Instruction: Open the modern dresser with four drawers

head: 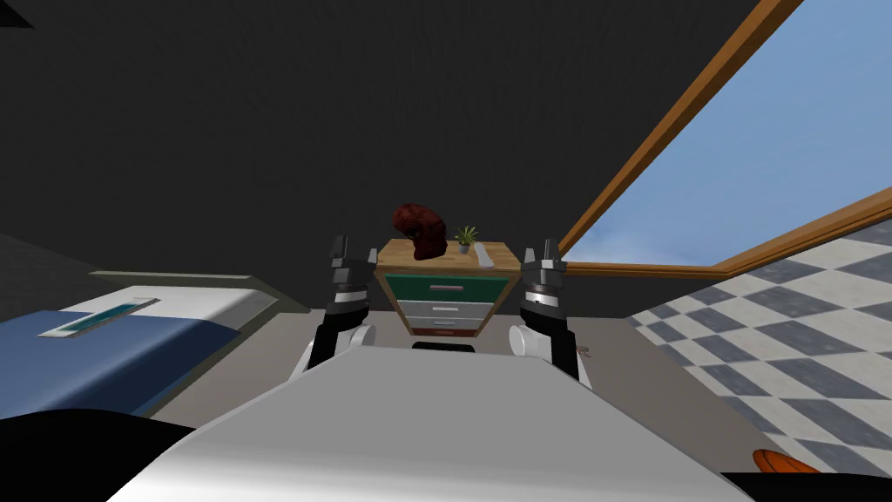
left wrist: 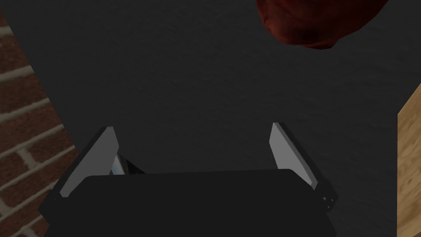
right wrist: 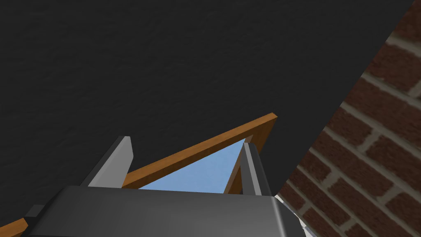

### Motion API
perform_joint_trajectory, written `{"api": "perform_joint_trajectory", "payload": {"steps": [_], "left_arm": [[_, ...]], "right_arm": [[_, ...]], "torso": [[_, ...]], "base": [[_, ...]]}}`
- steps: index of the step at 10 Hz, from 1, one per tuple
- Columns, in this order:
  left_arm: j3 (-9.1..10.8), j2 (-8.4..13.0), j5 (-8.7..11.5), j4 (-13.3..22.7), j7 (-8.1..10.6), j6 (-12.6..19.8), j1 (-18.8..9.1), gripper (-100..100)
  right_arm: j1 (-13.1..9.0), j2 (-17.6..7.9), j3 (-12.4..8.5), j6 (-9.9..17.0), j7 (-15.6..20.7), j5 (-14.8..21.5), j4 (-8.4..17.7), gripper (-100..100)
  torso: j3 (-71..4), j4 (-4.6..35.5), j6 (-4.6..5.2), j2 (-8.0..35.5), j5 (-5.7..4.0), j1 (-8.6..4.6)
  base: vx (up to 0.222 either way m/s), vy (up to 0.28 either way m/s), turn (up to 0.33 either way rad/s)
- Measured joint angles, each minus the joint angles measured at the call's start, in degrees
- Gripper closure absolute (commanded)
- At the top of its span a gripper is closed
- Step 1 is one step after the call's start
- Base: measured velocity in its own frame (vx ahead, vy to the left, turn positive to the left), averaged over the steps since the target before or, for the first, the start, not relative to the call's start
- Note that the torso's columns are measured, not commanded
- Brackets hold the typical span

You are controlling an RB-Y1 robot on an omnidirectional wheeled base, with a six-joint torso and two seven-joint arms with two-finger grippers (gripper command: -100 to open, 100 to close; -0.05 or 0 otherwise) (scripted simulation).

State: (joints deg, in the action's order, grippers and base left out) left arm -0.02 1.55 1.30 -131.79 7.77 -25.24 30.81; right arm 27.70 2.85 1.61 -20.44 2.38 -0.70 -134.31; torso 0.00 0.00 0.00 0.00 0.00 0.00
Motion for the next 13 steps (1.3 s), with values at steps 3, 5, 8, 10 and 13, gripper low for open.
{"api": "perform_joint_trajectory", "payload": {"steps": [3,5,8,10,13], "left_arm": [[0.0,0.0,0.0,0.0,0.0,0.0,0.0,0],[0.0,0.0,0.0,0.0,0.0,0.0,0.0,0],[0.0,0.0,0.0,0.0,0.0,0.0,0.0,0],[0.0,0.0,0.0,0.0,0.0,0.0,0.0,-100],[0.07,3.1,-0.1,2.6,-0.17,-0.9,-0.6,-100]], "right_arm": [[0.0,0.0,0.0,0.0,0.0,0.0,0.0,0],[0.0,0.0,0.0,0.0,0.0,0.0,0.0,0],[0.0,0.0,0.0,0.0,0.0,0.0,0.0,0],[0.0,0.0,0.0,0.0,0.0,0.0,0.0,0],[0.0,0.0,0.0,0.0,0.0,0.0,0.0,0]], "torso": [[-20.1,10.1,0.0,10.0,0.0,0.0],[-36.9,18.5,0.0,18.5,0.0,0.0],[-62.3,31.1,0.0,31.2,0.0,0.0],[-79.2,39.6,0.0,39.6,0.0,0.0],[-84.5,42.2,0.0,42.2,-0.01,-0.02]], "base": [[0.0,0.0,0.0],[0.0,0.0,0.0],[0.0,0.0,0.0],[0.003,-0.004,-0.001],[-0.001,-0.02,-0.001]]}}
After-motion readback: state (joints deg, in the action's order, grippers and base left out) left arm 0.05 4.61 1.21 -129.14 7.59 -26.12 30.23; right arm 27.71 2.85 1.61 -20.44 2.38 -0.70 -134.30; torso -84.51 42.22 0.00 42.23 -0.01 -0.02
